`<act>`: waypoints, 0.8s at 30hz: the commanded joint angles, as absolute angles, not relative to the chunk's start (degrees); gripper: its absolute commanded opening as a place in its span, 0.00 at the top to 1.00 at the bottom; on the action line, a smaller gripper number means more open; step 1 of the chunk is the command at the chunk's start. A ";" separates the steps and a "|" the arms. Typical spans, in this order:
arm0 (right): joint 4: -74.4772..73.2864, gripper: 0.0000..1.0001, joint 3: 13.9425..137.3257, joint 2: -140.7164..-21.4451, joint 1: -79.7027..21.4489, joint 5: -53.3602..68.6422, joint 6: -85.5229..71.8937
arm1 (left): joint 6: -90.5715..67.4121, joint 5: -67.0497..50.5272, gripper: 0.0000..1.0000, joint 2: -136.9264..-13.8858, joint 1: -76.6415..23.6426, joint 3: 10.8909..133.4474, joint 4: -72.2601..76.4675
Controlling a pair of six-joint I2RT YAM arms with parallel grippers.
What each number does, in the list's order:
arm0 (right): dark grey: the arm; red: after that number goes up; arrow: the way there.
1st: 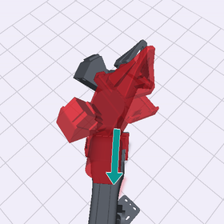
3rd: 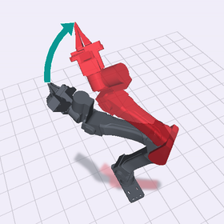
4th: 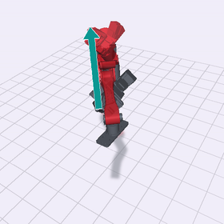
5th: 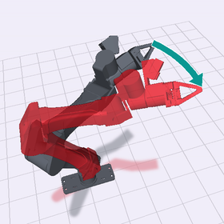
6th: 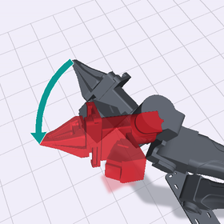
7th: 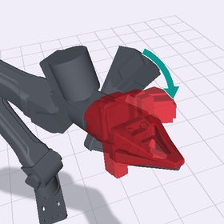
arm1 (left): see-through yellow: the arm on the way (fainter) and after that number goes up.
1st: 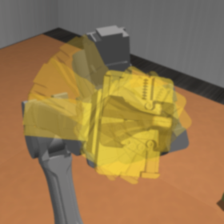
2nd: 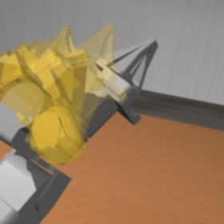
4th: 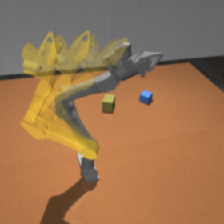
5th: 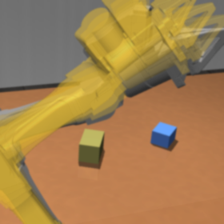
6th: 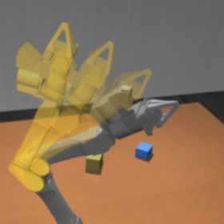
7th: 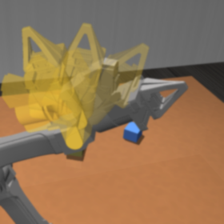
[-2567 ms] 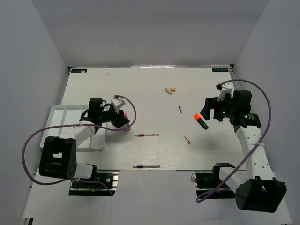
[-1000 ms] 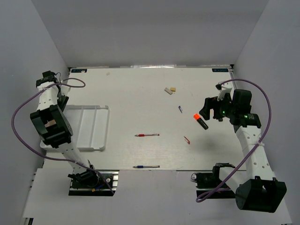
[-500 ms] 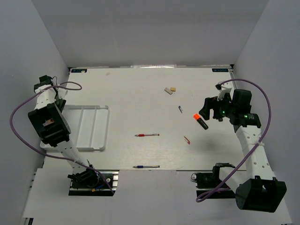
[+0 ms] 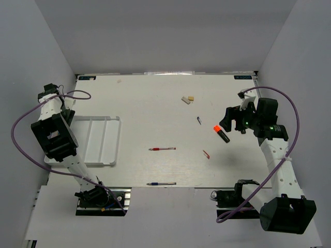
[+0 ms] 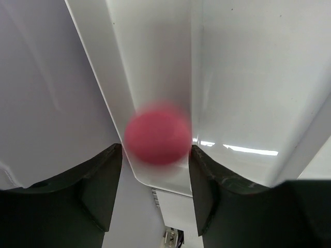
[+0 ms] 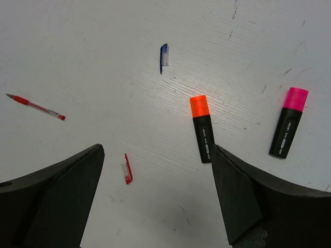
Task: Sort the stationery into containers
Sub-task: Place the stationery in the storage box.
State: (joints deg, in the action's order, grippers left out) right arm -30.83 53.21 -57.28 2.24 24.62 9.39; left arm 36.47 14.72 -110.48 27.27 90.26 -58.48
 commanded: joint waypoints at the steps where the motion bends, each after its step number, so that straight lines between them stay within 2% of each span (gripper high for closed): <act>1: -29.44 0.11 56.34 -56.51 2.28 25.40 9.32 | 35.34 13.27 0.35 -110.21 27.51 92.02 -59.59; 2: -29.53 0.11 56.34 -56.51 2.20 25.40 9.32 | 35.16 13.18 0.26 -110.39 27.51 92.37 -59.94; 5: -29.88 0.11 56.43 -56.51 2.20 25.31 9.32 | 35.16 12.57 0.24 -110.22 27.51 92.81 -60.47; 9: -29.62 0.11 56.16 -55.73 2.28 25.84 9.75 | 35.59 6.79 0.35 -106.80 27.51 96.66 -63.27; 13: -29.88 0.13 55.55 -55.46 2.11 27.77 11.94 | 39.62 -10.57 0.40 -99.35 26.20 99.05 -67.32; 19: -34.62 0.29 57.92 -58.26 0.18 32.78 18.19 | 41.74 -29.04 0.41 -89.40 24.43 97.39 -68.45; 24: -36.04 0.39 59.59 -61.69 -7.11 29.89 23.20 | 42.45 -37.00 0.41 -81.84 21.02 90.02 -65.84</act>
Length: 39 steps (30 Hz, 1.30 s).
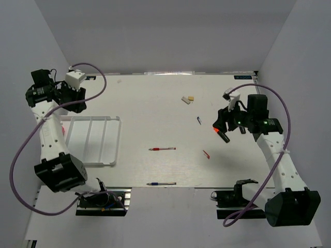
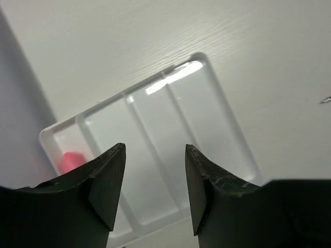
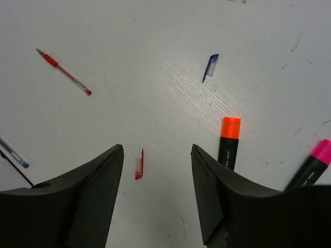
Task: Sort the stationery into containers
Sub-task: Place the stationery in the storage box, then pick up the pen cap from the center of the board.
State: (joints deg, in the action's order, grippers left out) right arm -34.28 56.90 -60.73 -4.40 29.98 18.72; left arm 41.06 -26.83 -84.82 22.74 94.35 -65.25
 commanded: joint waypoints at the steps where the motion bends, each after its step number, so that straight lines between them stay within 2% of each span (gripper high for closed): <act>1: -36.38 0.40 60.20 -62.13 -9.03 28.40 23.90 | 42.19 -37.00 0.40 -80.35 20.31 88.35 -63.57; 6: -37.00 0.45 63.28 -67.75 -19.74 23.04 29.69 | 40.09 -37.35 0.38 -76.82 14.96 83.85 -61.62; 14: -34.45 0.45 68.10 -80.14 -37.34 12.40 34.81 | 33.05 -40.94 0.37 -75.94 10.90 82.00 -57.39; 18: -31.83 0.46 70.48 -84.55 -37.44 9.24 26.04 | 37.96 -47.01 0.36 -73.05 7.22 78.16 -57.15; 22: -32.34 0.47 68.73 -83.94 -31.06 7.03 18.83 | 36.83 -49.12 0.37 -69.69 1.77 74.45 -51.42; 25: -34.89 0.47 68.12 -81.66 -24.02 7.64 17.41 | 36.83 -47.56 0.39 -72.58 -6.04 74.71 -49.41; 27: -36.12 0.46 67.94 -79.99 -19.62 8.08 17.14 | 37.26 -44.75 0.39 -74.26 -14.82 74.71 -45.63; 30: -38.32 0.46 67.15 -77.88 -12.41 9.40 15.82 | 38.49 -39.64 0.40 -81.98 -27.54 78.12 -43.68; 31: -39.02 0.46 66.71 -77.52 -10.91 9.58 14.86 | 39.80 -38.86 0.41 -87.83 -30.29 82.40 -44.38; 34: -39.63 0.45 64.35 -74.80 -3.98 10.19 13.54 | 43.32 -36.22 0.43 -95.34 -40.76 88.84 -46.14; 37: -40.25 0.44 62.06 -72.34 1.73 10.98 12.48 | 46.38 -43.99 0.53 -105.69 -45.26 97.26 -44.21; 39: -40.34 0.44 61.26 -70.67 5.34 11.60 11.87 | 49.99 -47.62 0.54 -109.32 -47.36 99.40 -43.86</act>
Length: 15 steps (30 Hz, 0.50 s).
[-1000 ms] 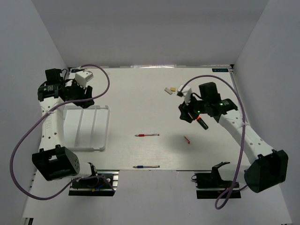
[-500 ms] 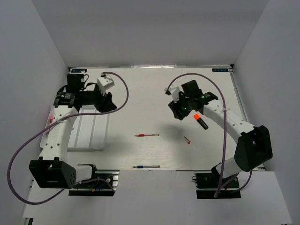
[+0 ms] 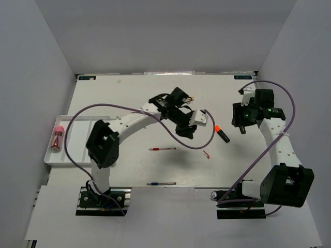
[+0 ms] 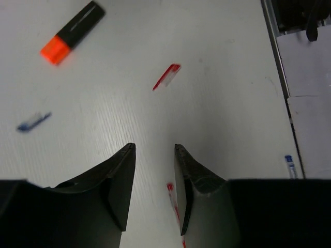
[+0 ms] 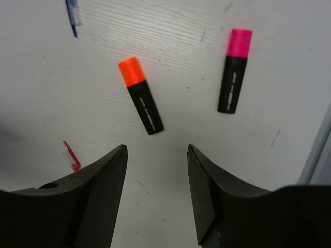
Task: Sort the stationery into containers
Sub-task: Pick up the pen cap from the center of the board.
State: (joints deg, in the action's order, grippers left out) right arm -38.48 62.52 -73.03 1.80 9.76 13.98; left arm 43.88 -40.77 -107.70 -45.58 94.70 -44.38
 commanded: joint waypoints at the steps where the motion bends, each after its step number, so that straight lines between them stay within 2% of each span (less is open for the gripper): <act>1: -40.34 0.44 60.74 -70.23 6.14 11.86 11.34 | 54.01 -48.51 0.54 -110.81 -48.16 100.01 -43.86; 5: -40.69 0.44 60.03 -68.30 10.63 15.20 9.14 | 58.97 -46.24 0.54 -117.75 -52.29 102.81 -42.18; 11: -41.13 0.43 59.68 -68.47 15.64 19.42 8.70 | 67.15 -37.02 0.53 -128.40 -57.22 117.04 -56.77; 15: -41.22 0.43 59.24 -68.38 16.87 21.36 9.49 | 67.76 -36.74 0.51 -129.38 -58.44 116.02 -54.34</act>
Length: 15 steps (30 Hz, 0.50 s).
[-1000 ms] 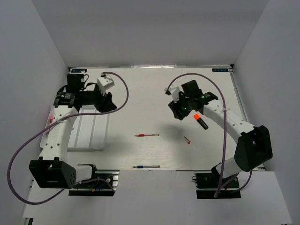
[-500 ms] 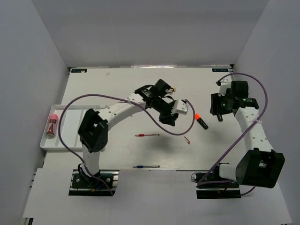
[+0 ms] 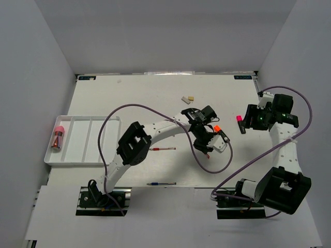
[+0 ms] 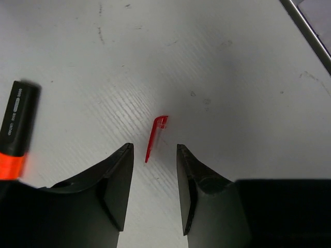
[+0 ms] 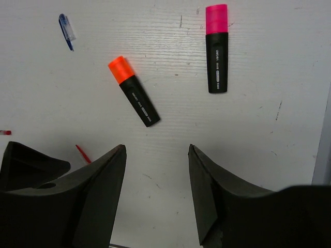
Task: Sort the stationery into containers
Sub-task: Pick up the pen cap from the center of the board.
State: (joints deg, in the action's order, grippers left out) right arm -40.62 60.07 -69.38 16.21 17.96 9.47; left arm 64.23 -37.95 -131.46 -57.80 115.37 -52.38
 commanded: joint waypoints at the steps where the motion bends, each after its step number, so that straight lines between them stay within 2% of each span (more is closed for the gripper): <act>1: -41.31 0.42 59.24 -68.38 17.48 21.62 10.19 | 68.11 -36.39 0.51 -129.46 -58.45 115.32 -53.97; 7: -42.27 0.42 60.29 -68.20 19.07 23.29 11.86 | 71.63 -34.54 0.50 -135.60 -60.29 121.37 -61.34; 15: -42.71 0.42 59.24 -67.85 20.13 25.66 13.27 | 71.63 -29.54 0.48 -137.55 -61.96 120.94 -59.59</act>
